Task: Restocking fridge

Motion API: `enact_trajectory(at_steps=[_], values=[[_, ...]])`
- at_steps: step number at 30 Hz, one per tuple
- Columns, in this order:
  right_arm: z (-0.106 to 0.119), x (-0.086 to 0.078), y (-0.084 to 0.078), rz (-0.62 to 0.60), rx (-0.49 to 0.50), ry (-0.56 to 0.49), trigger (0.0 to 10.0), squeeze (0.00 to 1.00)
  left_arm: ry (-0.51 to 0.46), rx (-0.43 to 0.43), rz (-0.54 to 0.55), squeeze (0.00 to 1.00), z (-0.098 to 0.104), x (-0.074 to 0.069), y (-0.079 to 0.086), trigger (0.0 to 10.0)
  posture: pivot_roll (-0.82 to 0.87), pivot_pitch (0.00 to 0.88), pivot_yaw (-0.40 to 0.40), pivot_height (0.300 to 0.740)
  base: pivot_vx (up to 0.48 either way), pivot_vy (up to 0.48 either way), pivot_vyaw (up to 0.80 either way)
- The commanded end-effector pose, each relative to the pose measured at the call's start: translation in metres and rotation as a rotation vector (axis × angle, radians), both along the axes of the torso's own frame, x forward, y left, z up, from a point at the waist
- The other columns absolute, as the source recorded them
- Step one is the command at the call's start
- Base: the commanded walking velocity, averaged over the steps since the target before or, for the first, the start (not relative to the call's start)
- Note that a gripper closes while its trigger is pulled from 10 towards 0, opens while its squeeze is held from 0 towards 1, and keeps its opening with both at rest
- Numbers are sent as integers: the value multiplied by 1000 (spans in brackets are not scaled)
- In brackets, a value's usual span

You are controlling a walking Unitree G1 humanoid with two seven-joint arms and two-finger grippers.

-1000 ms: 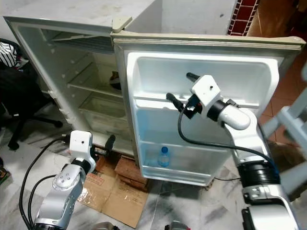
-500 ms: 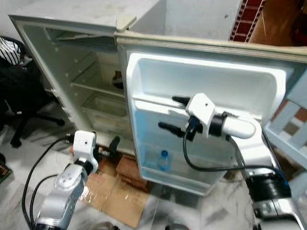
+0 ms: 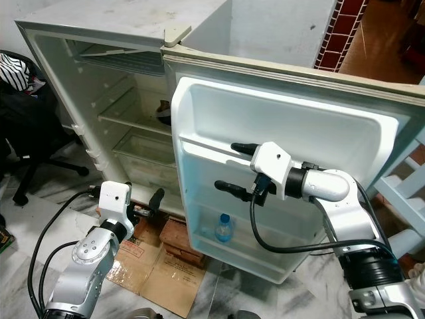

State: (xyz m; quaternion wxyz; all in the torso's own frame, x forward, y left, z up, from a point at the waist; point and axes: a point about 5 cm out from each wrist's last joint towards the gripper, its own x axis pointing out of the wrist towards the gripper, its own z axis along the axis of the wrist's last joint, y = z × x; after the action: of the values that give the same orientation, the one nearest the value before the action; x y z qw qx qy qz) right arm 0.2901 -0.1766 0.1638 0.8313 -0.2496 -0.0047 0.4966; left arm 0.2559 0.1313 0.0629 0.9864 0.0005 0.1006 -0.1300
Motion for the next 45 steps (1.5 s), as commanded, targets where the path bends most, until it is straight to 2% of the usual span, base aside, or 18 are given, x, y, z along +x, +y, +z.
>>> enact_trajectory(at_steps=[1,6,9,10,12,13,14,18,22,24,27,29,30,32,35,38,41,45], values=[[-26,-8,2,12,-43,104,10000,0,-17,24,24,0,3,3,5,10000,4,10,32,740,0,0,0],[-35,-10,0,-5,-80,85,10000,0,-32,57,-6,0,4,2,5,10000,2,11,36,740,0,0,0],[-31,1,-7,-123,-86,-12,10000,0,-32,53,24,0,3,3,7,10000,1,14,34,740,0,0,0],[-21,10,-13,-245,23,-67,10000,0,-30,66,36,0,3,4,8,10000,5,14,28,740,0,0,0],[-18,12,-15,-286,69,-77,10000,0,-30,71,41,0,3,4,8,10000,5,14,28,740,0,0,0],[-12,8,-22,-377,218,-111,10000,0,-28,70,51,0,2,4,9,10000,5,14,22,740,0,0,0],[-14,-2,-26,-422,300,-117,10000,0,-27,71,55,0,2,3,9,10000,2,14,22,740,0,0,0],[-28,-21,-25,-449,391,-52,10000,0,-24,70,57,0,0,1,10,10000,-6,15,27,740,0,0,0],[-46,-43,-19,-473,386,-28,10000,0,-26,73,45,0,0,1,8,10000,-25,23,42,740,0,0,0],[-47,-46,-20,-483,376,-33,10000,0,-25,75,36,0,1,1,8,10000,-31,30,46,740,0,0,0],[-45,-50,-26,-529,370,-62,10000,0,-30,80,32,0,1,2,8,10000,-38,41,47,740,0,0,0],[-31,-50,-39,-601,416,-113,10000,0,-20,77,59,0,0,1,11,10000,-47,45,50,740,0,0,0],[-31,-50,-39,-601,416,-113,10000,0,-20,77,59,0,0,1,11,10000,-47,45,50,740,0,0,0],[-13,-45,-45,-657,446,-198,10000,0,-16,83,69,0,-2,0,11,10000,-50,47,52,740,0,0,0],[5,-36,-39,-667,443,-300,10000,0,-10,83,65,0,-3,0,9,10000,-52,48,54,740,0,0,0],[14,-28,-26,-622,423,-349,10000,0,-11,80,58,0,-2,2,6,10000,-48,47,55,740,0,0,0],[27,-17,-13,-538,349,-439,10000,0,-13,77,54,0,-1,2,5,10000,-40,47,52,740,0,0,0],[39,-11,-11,-504,331,-490,10000,0,-12,81,58,0,-2,1,7,10000,-35,49,45,740,0,0,0]])
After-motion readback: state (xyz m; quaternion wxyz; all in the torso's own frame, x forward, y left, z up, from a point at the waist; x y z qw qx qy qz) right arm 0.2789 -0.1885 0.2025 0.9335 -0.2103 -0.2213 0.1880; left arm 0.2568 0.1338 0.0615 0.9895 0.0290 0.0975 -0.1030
